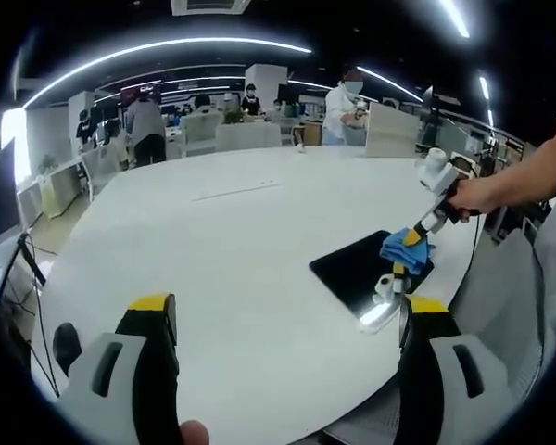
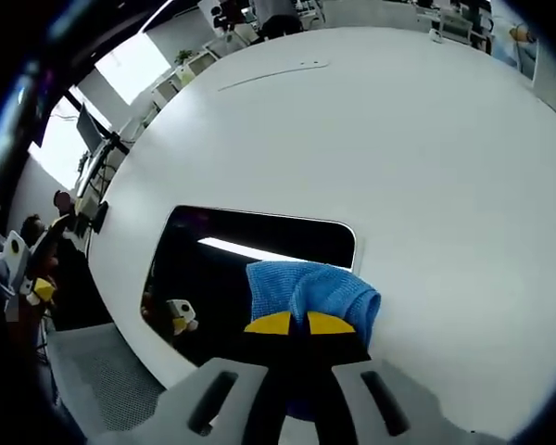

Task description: Wipe the mirror surface with the cleaning cloth until all visible marks leave the cleaned area.

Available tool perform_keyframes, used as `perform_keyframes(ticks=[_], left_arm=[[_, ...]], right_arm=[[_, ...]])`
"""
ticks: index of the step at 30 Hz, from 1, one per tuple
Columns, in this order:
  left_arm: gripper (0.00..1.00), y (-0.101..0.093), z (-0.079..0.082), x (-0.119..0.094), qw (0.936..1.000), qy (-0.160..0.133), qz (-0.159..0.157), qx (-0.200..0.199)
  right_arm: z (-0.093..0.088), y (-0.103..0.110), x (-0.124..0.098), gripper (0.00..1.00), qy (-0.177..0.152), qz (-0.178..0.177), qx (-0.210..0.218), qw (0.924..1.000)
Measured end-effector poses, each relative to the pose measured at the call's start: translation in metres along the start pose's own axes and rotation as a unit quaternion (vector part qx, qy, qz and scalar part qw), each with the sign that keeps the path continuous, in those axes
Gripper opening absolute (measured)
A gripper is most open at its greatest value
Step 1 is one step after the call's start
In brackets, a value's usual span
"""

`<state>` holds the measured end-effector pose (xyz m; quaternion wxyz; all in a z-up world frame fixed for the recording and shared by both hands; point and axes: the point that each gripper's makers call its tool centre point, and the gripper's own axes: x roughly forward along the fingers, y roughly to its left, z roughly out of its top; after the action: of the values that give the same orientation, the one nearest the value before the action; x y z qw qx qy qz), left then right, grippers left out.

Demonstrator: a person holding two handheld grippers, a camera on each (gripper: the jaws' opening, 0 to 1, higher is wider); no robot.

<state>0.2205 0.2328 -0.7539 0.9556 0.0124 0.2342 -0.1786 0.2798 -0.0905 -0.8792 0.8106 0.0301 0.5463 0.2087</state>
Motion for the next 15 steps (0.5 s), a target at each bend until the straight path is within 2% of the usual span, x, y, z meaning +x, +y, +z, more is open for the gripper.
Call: perform_keyframes(ticks=[15], left_arm=[[0.99,0.0033,0.0034,0.0044,1.0000,-0.003,-0.002,0.001]], right_arm=[[-0.0015,-0.0045,-0.0019,0.00,0.006,-0.009,-0.001,0.9999]])
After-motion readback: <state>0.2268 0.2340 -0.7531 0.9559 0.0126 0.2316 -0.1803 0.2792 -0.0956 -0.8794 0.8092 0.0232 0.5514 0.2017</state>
